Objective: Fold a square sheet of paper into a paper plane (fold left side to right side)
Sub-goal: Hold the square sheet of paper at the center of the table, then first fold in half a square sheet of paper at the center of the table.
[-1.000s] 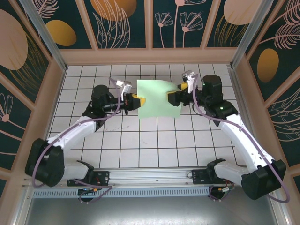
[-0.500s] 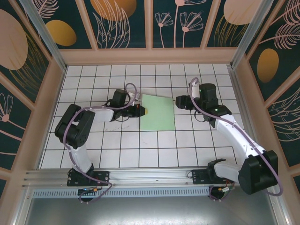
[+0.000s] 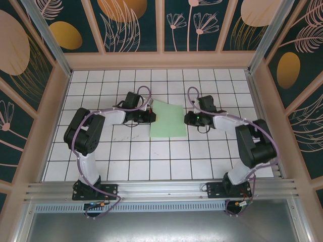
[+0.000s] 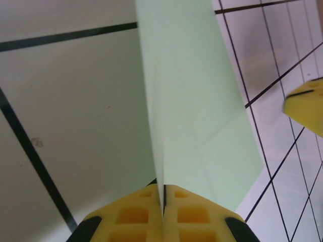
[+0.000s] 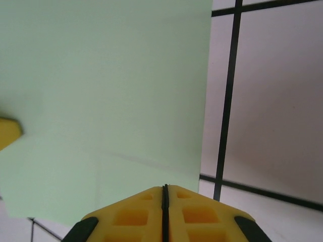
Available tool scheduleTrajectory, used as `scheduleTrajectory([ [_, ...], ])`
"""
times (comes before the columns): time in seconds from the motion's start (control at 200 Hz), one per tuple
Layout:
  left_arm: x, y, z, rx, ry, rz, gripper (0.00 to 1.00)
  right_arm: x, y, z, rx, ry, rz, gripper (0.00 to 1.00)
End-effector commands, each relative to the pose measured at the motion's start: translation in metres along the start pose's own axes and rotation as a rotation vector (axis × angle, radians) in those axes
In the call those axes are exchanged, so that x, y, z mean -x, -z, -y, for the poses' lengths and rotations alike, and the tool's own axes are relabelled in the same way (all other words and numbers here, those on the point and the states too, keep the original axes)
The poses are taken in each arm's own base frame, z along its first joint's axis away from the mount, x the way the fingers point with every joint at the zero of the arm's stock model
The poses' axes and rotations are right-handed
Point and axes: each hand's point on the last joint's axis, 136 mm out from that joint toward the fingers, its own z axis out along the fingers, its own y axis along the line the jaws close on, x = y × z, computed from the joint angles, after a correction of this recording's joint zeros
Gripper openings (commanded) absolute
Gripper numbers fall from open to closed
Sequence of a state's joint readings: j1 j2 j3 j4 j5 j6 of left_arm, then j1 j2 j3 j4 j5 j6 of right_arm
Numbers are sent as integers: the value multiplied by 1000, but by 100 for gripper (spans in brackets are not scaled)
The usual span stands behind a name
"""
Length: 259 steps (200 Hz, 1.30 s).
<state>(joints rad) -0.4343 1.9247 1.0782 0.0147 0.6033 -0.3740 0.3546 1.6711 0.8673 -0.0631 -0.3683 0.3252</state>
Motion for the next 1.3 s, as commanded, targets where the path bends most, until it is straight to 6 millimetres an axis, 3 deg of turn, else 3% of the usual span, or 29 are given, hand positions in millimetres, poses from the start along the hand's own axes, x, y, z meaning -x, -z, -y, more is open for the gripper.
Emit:
scheduleTrajectory([
  [0.0,-4,-2,-7,42,-27,-43,0,22,-11,-16,32,10,32,11],
  [0.23,-3,-5,-8,47,-29,-54,0,20,-34,-10,-28,26,-5,11],
  [0.47,1,-4,-3,30,-27,-48,0,4,-43,7,-109,25,-58,11],
  [0.781,14,4,33,-138,8,-8,38,-20,-48,19,-151,19,-122,11],
  [1.026,25,7,64,-274,29,15,49,-26,-51,21,-157,16,-136,11],
  [1.291,25,-12,80,-319,20,-16,62,-25,-52,16,-146,19,-132,11],
])
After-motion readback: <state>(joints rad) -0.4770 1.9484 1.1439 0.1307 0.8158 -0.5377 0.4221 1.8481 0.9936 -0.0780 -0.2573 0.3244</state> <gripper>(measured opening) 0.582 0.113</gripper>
